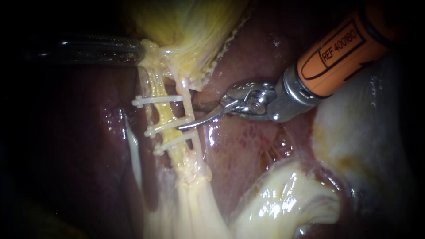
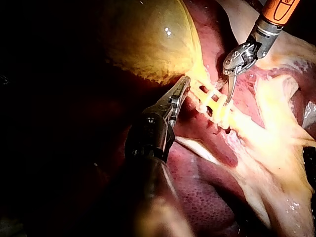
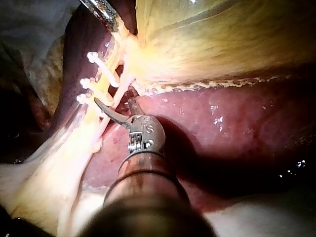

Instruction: Go to the cutting position left tube

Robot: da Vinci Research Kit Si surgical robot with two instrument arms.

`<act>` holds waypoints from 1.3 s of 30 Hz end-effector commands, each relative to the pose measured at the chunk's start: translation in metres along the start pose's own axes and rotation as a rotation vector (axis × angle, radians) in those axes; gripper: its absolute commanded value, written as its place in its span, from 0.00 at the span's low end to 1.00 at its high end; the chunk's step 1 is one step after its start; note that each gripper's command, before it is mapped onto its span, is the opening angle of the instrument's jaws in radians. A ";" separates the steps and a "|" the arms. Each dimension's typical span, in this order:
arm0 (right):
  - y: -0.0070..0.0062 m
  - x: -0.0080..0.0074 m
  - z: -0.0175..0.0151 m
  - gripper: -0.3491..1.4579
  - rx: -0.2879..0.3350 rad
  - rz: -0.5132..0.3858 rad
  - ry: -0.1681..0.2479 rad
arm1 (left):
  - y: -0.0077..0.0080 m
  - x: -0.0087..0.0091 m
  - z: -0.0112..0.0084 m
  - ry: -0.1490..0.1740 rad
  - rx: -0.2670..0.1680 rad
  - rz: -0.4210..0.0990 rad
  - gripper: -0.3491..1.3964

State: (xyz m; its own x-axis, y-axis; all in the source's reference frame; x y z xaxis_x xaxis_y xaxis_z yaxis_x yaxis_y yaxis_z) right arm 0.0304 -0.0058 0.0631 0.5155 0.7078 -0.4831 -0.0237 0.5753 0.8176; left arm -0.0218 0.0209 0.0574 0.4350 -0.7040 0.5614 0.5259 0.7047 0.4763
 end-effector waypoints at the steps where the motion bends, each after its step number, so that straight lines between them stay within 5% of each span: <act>1: 0.0000 0.0000 0.0000 0.86 0.000 0.000 0.000 | 0.0000 0.0000 0.0000 0.000 0.000 0.000 0.00; 11: -0.0019 -0.0001 -0.0036 0.88 0.016 0.002 -0.013 | 0.0000 0.0000 0.0000 0.000 0.000 0.000 0.00; 19: -0.0055 0.0009 -0.0069 0.88 0.033 0.009 -0.031 | 0.0000 0.0000 0.0000 0.000 0.000 0.000 0.00; 26: -0.0079 0.0029 -0.0061 0.87 0.045 0.016 -0.017 | 0.0000 0.0000 0.0000 0.000 0.000 0.000 0.00; 31: -0.0076 0.0032 -0.0045 0.87 0.038 0.015 -0.015 | 0.0000 0.0000 0.0000 0.000 -0.001 0.000 0.00; 39: -0.0053 0.0022 -0.0024 0.87 0.024 0.009 -0.013 | 0.0000 0.0000 0.0000 0.000 0.000 0.000 0.00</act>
State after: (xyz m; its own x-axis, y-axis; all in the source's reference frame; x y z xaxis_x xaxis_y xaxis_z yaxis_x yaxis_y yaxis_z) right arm 0.0296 -0.0062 0.0573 0.5260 0.7082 -0.4710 -0.0103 0.5590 0.8291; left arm -0.0219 0.0209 0.0574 0.4351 -0.7041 0.5612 0.5262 0.7046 0.4760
